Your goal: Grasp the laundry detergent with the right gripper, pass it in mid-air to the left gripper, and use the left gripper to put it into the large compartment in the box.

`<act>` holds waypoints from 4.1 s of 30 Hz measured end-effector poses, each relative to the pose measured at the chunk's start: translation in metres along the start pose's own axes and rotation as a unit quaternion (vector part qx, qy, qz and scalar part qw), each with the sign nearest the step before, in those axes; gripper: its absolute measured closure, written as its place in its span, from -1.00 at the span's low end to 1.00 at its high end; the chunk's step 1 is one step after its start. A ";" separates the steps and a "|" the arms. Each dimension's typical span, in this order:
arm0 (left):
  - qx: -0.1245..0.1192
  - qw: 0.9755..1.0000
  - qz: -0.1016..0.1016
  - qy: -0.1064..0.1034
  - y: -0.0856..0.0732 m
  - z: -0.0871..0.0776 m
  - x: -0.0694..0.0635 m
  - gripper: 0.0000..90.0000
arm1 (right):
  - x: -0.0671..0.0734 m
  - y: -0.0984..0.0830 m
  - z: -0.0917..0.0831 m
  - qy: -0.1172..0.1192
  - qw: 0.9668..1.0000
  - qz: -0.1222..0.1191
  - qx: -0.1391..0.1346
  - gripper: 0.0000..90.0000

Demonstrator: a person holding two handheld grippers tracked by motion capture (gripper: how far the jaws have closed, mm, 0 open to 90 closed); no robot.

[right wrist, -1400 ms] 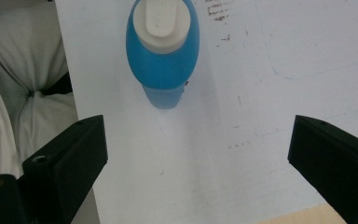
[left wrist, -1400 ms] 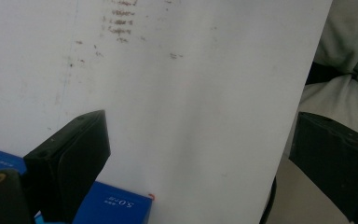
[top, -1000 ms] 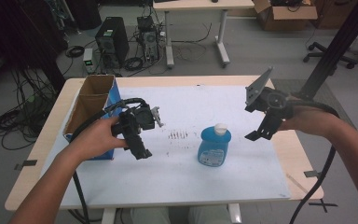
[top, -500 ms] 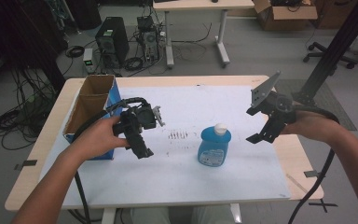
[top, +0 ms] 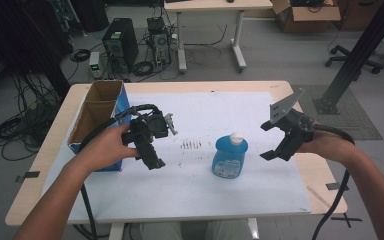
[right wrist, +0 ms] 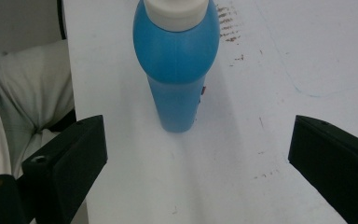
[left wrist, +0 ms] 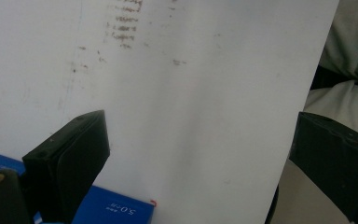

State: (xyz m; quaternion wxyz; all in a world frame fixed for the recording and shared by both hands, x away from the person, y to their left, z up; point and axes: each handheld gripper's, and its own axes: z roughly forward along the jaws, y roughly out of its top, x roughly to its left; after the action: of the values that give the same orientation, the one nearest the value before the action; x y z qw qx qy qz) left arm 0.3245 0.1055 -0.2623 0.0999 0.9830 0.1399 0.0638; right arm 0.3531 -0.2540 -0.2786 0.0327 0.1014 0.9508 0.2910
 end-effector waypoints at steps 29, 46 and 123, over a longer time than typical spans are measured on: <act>0.005 1.000 -0.002 -0.003 0.000 0.005 0.001 -0.89 | 0.003 -0.043 0.051 0.013 0.991 0.021 -0.132 -0.91; 0.003 1.000 -0.003 -0.005 0.000 0.007 0.002 -0.89 | 0.009 -0.061 0.076 0.005 0.981 0.039 -0.190 -0.91; 0.006 1.000 -0.010 -0.005 -0.001 0.010 0.002 -0.88 | 0.013 -0.052 0.122 -0.002 0.959 0.028 -0.284 -0.13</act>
State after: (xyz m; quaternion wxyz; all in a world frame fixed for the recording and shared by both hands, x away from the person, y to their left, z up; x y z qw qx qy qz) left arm 0.3280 0.1056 -0.2724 0.0951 0.9825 0.1500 0.0570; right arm 0.3456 -0.2270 -0.4089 0.0541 0.1149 0.8260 0.5492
